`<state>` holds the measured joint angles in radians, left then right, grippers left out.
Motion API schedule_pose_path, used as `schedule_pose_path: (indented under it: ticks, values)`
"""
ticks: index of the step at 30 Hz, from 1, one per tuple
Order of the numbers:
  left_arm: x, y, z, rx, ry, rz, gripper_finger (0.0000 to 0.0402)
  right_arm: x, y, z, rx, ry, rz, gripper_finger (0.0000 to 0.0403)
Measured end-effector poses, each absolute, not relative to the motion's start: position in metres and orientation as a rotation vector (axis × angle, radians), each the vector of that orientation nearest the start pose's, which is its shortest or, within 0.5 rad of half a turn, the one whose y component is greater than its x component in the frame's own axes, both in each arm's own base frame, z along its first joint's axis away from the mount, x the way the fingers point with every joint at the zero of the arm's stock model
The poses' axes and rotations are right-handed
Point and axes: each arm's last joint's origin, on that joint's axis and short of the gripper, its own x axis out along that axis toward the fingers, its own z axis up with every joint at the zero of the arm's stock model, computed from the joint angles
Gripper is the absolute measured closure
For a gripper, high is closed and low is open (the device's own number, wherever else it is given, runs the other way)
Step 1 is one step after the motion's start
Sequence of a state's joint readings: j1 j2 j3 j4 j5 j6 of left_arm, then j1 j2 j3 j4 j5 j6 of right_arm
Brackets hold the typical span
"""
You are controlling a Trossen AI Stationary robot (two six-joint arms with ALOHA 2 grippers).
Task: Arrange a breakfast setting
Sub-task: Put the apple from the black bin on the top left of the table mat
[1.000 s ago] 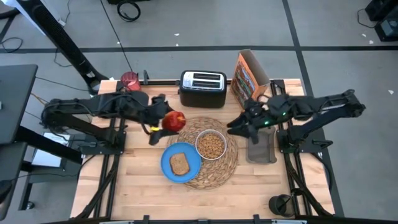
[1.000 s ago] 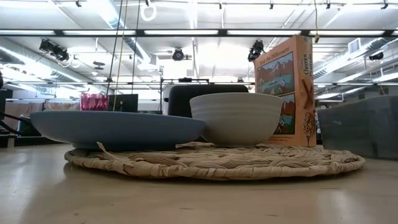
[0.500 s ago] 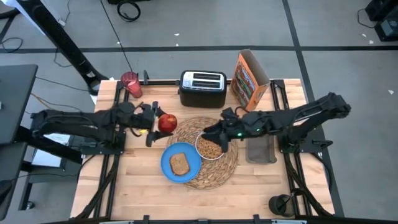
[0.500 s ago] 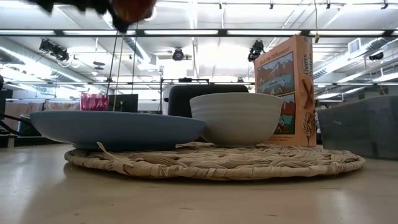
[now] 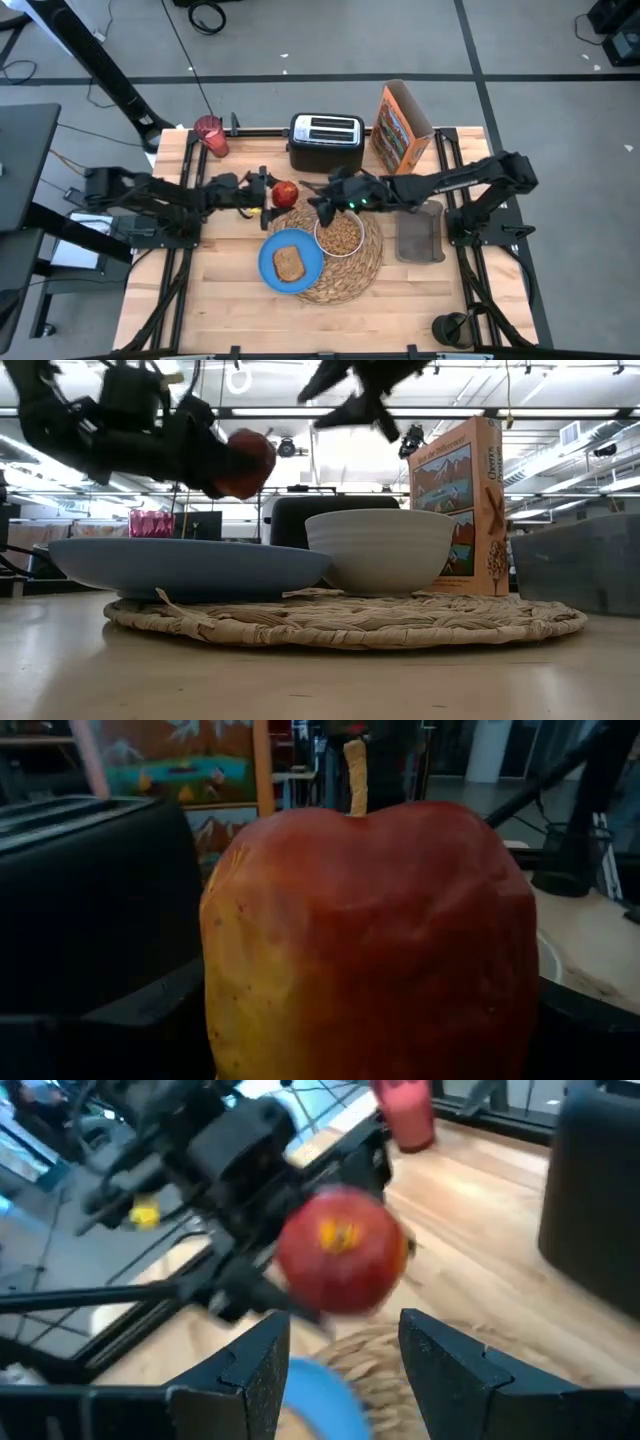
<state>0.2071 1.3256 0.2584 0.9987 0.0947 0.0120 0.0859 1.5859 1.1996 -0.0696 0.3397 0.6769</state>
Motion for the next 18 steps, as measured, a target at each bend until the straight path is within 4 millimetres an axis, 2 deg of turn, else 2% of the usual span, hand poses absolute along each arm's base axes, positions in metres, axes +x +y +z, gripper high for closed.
schedule_pose_path:
  ticks: [7,12,18]
  values:
    - [0.234,0.047,0.134,0.001,0.068,0.117,0.0065,0.373,0.0,0.264,0.5,0.39,-0.467,0.0177]
    - [0.244,0.05,0.117,0.006,0.034,0.123,0.0065,0.387,-0.002,0.239,0.465,0.425,-0.486,0.0171]
    - [0.259,0.053,0.099,-0.023,0.057,0.125,0.0065,0.393,-0.003,0.227,0.387,0.428,-0.529,0.0179]
